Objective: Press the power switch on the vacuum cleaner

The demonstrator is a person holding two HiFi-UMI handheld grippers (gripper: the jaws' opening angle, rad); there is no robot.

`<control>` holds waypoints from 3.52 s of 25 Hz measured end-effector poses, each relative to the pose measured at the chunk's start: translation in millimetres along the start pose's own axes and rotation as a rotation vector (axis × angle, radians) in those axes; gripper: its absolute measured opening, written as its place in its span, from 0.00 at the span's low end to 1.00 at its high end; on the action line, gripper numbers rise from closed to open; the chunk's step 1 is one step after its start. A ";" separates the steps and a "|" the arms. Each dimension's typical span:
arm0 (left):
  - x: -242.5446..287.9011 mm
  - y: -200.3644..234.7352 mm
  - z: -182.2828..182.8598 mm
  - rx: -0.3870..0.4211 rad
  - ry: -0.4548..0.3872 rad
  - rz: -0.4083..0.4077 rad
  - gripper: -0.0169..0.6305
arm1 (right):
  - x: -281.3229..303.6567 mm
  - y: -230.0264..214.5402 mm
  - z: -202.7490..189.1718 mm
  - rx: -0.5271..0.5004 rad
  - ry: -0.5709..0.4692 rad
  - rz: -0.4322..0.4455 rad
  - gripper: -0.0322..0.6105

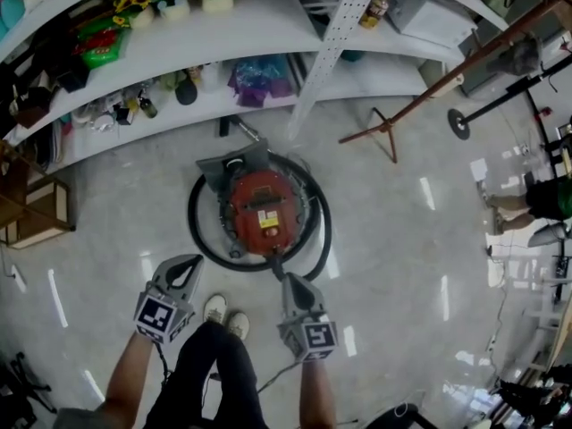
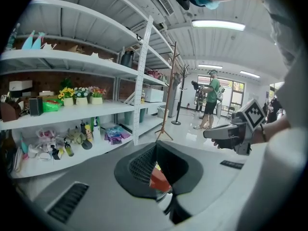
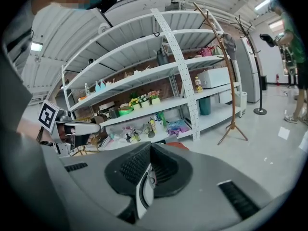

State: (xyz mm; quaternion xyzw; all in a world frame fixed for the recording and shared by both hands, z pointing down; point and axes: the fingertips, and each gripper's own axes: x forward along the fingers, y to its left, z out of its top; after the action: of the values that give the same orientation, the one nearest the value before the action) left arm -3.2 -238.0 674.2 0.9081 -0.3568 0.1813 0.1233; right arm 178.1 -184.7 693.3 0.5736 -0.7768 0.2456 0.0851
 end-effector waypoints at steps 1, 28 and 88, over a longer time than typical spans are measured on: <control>3.0 1.6 -4.0 -0.003 -0.002 -0.001 0.04 | 3.6 -1.9 -3.9 0.000 0.001 0.000 0.07; 51.1 29.3 -107.5 -0.023 0.042 0.005 0.04 | 93.8 -54.5 -112.9 0.048 0.083 0.008 0.07; 52.4 55.9 -171.4 -0.143 0.129 0.043 0.04 | 193.2 -63.7 -154.1 -0.625 0.249 0.002 0.07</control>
State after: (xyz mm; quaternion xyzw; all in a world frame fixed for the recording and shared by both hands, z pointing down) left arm -47.7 -249.0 856.2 0.8756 -0.3796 0.2160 0.2065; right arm 151.2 -289.0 924.6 0.4843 -0.7988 0.0639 0.3510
